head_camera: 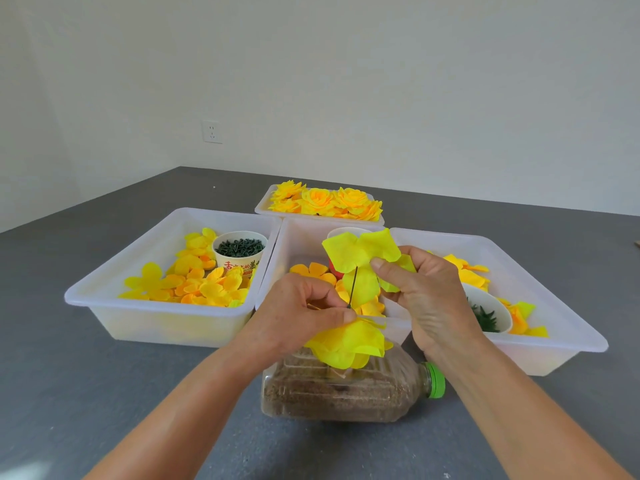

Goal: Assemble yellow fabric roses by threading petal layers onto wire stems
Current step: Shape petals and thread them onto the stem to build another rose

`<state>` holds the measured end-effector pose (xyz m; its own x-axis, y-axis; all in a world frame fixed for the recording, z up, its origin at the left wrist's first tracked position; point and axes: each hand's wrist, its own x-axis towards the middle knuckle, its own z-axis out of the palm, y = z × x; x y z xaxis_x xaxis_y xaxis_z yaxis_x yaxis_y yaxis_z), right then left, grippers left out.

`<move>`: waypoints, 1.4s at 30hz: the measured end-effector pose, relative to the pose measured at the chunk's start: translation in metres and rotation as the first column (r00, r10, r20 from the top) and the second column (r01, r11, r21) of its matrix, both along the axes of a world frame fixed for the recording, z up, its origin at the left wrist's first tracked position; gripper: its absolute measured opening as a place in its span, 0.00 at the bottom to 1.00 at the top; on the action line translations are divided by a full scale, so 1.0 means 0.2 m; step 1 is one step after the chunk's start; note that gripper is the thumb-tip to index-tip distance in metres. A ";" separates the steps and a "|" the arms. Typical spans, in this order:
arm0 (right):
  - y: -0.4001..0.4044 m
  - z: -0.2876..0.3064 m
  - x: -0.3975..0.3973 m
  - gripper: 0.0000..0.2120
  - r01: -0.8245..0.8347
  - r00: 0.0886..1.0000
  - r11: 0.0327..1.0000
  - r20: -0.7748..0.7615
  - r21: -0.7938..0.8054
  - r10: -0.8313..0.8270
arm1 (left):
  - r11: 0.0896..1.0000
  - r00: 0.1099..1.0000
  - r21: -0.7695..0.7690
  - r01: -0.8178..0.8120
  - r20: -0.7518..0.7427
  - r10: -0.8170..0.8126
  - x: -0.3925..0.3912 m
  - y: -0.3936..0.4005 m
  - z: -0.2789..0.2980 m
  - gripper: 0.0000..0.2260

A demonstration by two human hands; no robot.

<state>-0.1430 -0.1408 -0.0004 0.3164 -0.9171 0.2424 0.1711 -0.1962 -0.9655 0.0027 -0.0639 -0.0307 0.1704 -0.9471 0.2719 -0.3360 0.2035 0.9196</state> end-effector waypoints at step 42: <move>0.10 -0.02 -0.05 0.18 -0.017 0.962 0.684 -0.198 -0.729 -0.187 | 0.999 0.996 0.019 -0.030 0.079 0.028 0.01 -0.02 -0.01 0.04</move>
